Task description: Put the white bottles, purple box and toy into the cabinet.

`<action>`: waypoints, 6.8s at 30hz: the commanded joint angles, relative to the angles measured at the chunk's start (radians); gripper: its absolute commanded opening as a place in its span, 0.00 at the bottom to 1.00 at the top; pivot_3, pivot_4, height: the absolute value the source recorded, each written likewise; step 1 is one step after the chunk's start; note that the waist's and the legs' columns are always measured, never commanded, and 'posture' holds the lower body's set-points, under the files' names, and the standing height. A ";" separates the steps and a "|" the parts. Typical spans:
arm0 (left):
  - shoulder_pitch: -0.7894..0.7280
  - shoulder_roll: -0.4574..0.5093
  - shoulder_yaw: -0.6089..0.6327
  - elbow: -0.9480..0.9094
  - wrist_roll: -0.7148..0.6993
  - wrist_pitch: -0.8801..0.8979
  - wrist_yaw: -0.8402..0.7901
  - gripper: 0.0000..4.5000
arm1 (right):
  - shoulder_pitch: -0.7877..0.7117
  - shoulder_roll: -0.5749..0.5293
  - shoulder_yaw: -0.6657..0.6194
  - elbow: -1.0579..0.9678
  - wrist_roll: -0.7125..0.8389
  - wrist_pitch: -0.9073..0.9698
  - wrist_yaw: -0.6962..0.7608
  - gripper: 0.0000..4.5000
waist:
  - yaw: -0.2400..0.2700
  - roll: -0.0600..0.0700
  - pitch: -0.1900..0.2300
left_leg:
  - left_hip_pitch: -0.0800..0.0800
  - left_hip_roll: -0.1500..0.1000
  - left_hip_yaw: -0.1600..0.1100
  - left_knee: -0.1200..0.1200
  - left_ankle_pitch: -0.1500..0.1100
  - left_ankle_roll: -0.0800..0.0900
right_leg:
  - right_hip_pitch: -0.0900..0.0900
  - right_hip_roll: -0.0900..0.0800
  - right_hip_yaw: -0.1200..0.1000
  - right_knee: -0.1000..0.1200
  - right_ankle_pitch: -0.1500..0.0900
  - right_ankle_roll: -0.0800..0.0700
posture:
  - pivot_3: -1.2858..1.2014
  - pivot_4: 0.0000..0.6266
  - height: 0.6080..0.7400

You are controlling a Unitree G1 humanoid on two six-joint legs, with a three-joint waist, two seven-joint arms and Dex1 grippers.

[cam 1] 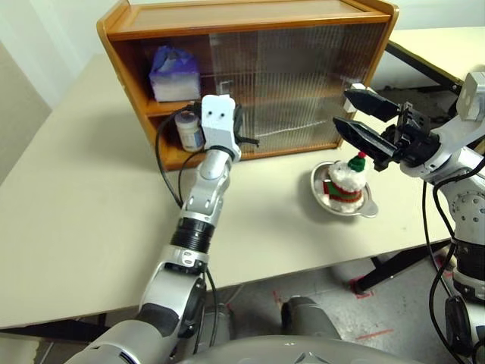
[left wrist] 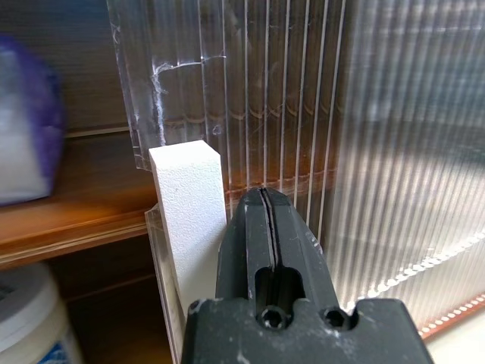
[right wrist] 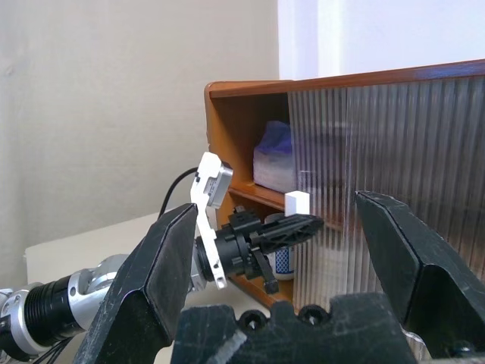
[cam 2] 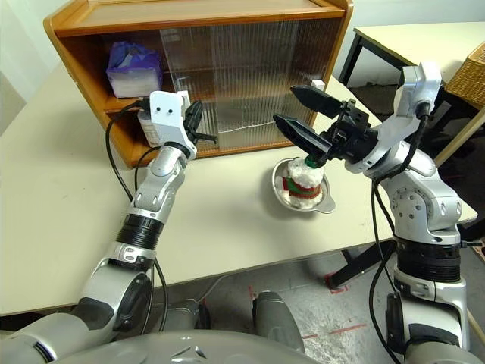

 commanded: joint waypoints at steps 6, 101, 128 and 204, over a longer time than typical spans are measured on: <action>0.046 0.025 0.054 -0.091 0.014 0.066 0.078 0.01 | -0.014 -0.001 0.009 0.020 0.000 0.003 0.016 1.00 | -0.003 0.000 0.000 | 0.004 0.000 0.007 0.000 0.000 0.000 | 0.000 0.000 0.007 0.000 0.001 0.000 | 0.48 0.00 1.00; 0.291 0.523 0.293 -0.551 -0.795 0.368 -0.927 1.00 | -0.487 -0.096 0.133 0.871 -0.586 -0.002 -0.298 0.00 | 0.032 -0.007 0.003 | 0.004 0.002 0.015 -0.014 0.003 0.004 | -0.008 0.000 0.013 0.000 -0.004 -0.007 | 0.53 0.00 1.00; 0.302 0.514 0.292 -0.574 -0.797 0.367 -0.908 1.00 | -0.531 0.191 0.234 0.712 -0.618 0.099 -0.322 0.00 | 0.026 -0.007 0.003 | 0.007 0.002 0.015 -0.014 0.002 0.004 | -0.008 0.000 0.013 0.004 -0.002 -0.011 | 0.53 0.00 1.00; 0.300 0.511 0.267 -0.543 -0.788 0.343 -0.928 1.00 | 0.656 0.243 -0.022 -0.036 -0.326 -0.326 -0.267 0.99 | 0.033 -0.009 0.002 | 0.009 0.003 0.014 -0.015 -0.003 -0.004 | -0.006 0.000 0.013 0.005 -0.013 -0.009 | 0.52 0.01 1.00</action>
